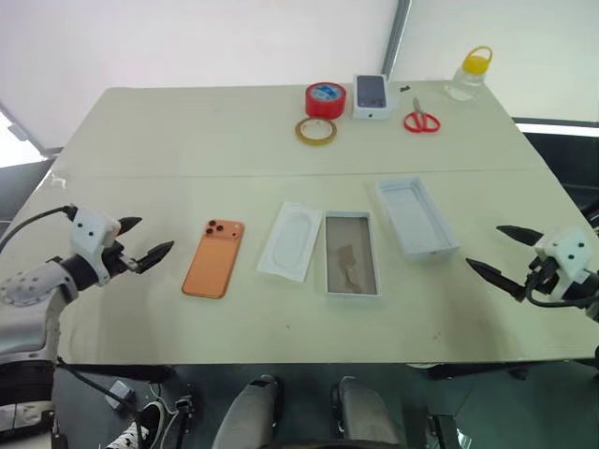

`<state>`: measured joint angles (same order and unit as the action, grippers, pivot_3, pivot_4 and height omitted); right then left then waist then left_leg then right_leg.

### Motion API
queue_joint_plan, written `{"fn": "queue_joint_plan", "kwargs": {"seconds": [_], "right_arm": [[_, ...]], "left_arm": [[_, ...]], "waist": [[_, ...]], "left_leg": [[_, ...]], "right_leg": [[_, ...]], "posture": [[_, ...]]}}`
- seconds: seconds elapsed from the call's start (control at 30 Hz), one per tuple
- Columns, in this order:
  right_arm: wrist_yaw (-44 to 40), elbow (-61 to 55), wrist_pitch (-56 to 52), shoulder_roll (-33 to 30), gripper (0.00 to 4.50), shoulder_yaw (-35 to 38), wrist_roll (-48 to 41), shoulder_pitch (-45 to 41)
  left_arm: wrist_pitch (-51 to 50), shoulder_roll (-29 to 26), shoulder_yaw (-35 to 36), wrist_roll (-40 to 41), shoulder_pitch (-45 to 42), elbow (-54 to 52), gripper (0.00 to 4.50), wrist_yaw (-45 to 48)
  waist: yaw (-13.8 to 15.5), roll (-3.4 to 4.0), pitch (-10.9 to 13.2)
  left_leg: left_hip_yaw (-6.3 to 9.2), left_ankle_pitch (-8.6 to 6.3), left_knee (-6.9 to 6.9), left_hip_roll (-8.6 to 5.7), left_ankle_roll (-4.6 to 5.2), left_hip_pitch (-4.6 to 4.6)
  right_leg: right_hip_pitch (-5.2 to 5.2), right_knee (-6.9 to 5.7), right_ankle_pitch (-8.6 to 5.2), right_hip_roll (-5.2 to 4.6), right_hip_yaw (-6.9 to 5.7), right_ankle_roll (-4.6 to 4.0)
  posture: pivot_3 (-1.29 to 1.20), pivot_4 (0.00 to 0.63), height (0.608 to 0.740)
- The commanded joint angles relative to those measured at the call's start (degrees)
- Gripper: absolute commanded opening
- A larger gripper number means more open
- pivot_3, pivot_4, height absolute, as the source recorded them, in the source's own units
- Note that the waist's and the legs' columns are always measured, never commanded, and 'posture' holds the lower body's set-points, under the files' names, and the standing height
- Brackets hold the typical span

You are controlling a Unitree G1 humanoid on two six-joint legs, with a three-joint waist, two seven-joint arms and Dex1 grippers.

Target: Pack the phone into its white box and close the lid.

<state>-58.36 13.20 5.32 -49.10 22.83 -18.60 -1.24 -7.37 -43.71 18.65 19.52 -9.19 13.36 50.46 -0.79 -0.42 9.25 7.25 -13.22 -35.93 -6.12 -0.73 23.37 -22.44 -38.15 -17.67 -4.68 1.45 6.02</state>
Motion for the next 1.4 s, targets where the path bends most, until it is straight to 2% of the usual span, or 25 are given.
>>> {"fn": "queue_joint_plan", "kwargs": {"seconds": [0.03,0.27,0.63,0.83,0.97,1.1,1.27,1.33,1.4], "right_arm": [[0.0,0.5,0.3,-1.7,4.47,1.3,-0.5,-1.5],[0.3,0.5,0.1,-1.5,4.47,0.3,-0.1,-2.4],[-0.6,-0.5,0.2,-2.2,4.47,0.6,-0.2,-1.8],[-1.7,-1.1,-1.9,-2.9,4.47,0.3,-1.2,-2.1],[-3.6,-1.8,-7.1,-3.7,4.47,0.5,-3.4,-2.3],[-2.2,-4.0,-6.8,-3.9,4.47,-0.1,-1.9,-3.3],[-3.1,-10.0,-9.4,-3.4,4.47,-3.0,-3.0,-7.2],[-3.1,-11.3,-10.4,-3.2,4.47,-4.2,-3.0,-8.6],[-3.1,-12.2,-10.9,-2.5,4.47,-6.3,-2.9,-11.3]], "left_arm": [[1.4,-1.0,3.0,0.2,-0.7,1.8,4.5,-1.6],[-2.2,-1.9,2.3,1.6,-0.3,-2.3,4.5,-0.5],[0.2,-2.6,3.2,3.1,3.9,-4.7,4.5,4.9],[0.2,-1.8,2.4,2.8,3.3,-6.7,4.5,3.2],[-3.6,-1.7,1.2,3.0,1.7,-8.0,4.5,1.7],[-7.1,-1.4,0.0,3.4,0.3,-10.5,4.5,0.5],[-15.7,1.2,-5.1,3.7,-3.1,-15.0,4.5,-2.5],[-24.1,1.7,-5.7,7.6,-4.9,-15.9,4.5,-2.3],[-27.9,3.0,-7.5,9.4,-7.4,-16.4,4.5,-2.0]], "waist": [[0.0,0.0,0.0],[0.1,0.0,0.0],[0.1,0.01,0.0],[0.0,0.01,0.0],[0.1,0.01,0.0],[-0.1,0.01,0.0],[0.0,0.01,0.0],[0.1,-0.02,0.0],[0.0,-0.02,0.0]], "left_leg": [[0.0,0.0,0.0,0.0,0.0,0.0],[0.0,0.0,-0.01,0.0,0.0,0.0],[0.0,0.0,0.01,0.0,0.0,0.0],[0.0,0.0,0.01,0.0,0.0,0.0],[0.0,0.0,0.01,0.0,0.0,0.0],[-0.01,0.0,0.01,0.0,0.0,0.0],[-0.01,0.0,-0.03,0.0,0.0,0.0],[-0.01,0.0,-0.03,0.0,0.0,0.02],[0.0,0.0,-0.04,0.0,0.0,0.04]], "right_leg": [[0.0,0.0,0.0,0.0,0.0,0.0],[0.01,0.01,0.0,0.0,0.0,0.0],[0.0,0.01,0.0,0.0,0.0,0.0],[0.01,0.02,0.0,-0.01,0.0,-0.01],[0.01,0.01,0.0,-0.01,0.0,0.0],[0.0,0.02,0.0,-0.01,0.01,0.0],[0.01,-0.01,0.0,0.0,0.01,0.0],[0.0,0.0,0.0,0.0,0.0,0.01],[-0.03,0.0,0.0,0.01,-0.01,0.01]], "posture": [[0.0,0.15,0.74],[0.0,0.15,0.74],[0.0,0.15,0.74],[0.0,0.15,0.74],[0.0,0.15,0.74],[0.0,0.15,0.74],[0.0,0.15,0.74],[0.0,0.15,0.74],[0.0,0.15,0.74]]}}
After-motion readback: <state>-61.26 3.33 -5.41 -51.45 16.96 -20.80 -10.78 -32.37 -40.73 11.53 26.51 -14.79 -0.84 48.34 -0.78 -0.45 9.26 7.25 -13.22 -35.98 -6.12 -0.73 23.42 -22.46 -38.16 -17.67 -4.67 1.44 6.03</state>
